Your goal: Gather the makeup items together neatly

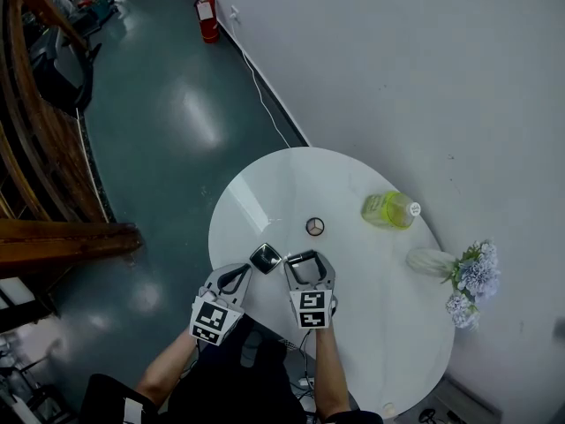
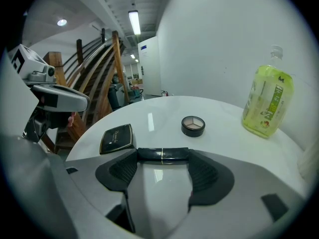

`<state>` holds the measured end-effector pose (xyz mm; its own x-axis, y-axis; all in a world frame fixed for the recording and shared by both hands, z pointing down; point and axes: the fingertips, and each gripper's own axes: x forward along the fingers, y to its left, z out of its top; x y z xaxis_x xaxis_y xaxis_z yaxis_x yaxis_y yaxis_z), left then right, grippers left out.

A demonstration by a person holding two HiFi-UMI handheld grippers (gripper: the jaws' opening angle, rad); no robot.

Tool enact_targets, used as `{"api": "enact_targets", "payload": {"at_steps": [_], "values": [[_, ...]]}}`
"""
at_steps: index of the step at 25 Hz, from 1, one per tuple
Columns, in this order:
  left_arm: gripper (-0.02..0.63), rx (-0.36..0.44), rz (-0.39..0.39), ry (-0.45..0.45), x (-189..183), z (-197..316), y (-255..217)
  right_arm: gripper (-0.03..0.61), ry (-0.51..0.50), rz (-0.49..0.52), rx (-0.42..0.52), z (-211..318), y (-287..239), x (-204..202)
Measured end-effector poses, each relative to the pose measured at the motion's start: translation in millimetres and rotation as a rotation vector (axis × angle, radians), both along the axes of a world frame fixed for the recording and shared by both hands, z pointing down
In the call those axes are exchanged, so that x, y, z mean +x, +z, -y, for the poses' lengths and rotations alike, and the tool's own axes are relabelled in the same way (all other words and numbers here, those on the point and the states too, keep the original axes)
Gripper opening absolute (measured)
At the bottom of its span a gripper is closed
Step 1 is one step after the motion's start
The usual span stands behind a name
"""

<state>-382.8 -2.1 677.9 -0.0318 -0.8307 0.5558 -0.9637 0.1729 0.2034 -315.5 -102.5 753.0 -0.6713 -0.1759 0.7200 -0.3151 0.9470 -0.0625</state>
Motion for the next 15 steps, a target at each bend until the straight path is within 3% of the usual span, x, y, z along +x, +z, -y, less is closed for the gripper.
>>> {"api": "enact_targets", "payload": {"at_steps": [8, 15], "values": [[0.017, 0.029, 0.031, 0.021, 10, 5, -21, 0.311, 0.029, 0.039, 0.027, 3, -33, 20], [0.017, 0.086, 0.044, 0.118, 54, 18, -49, 0.311, 0.104, 0.081, 0.089, 8, -81, 70]]}}
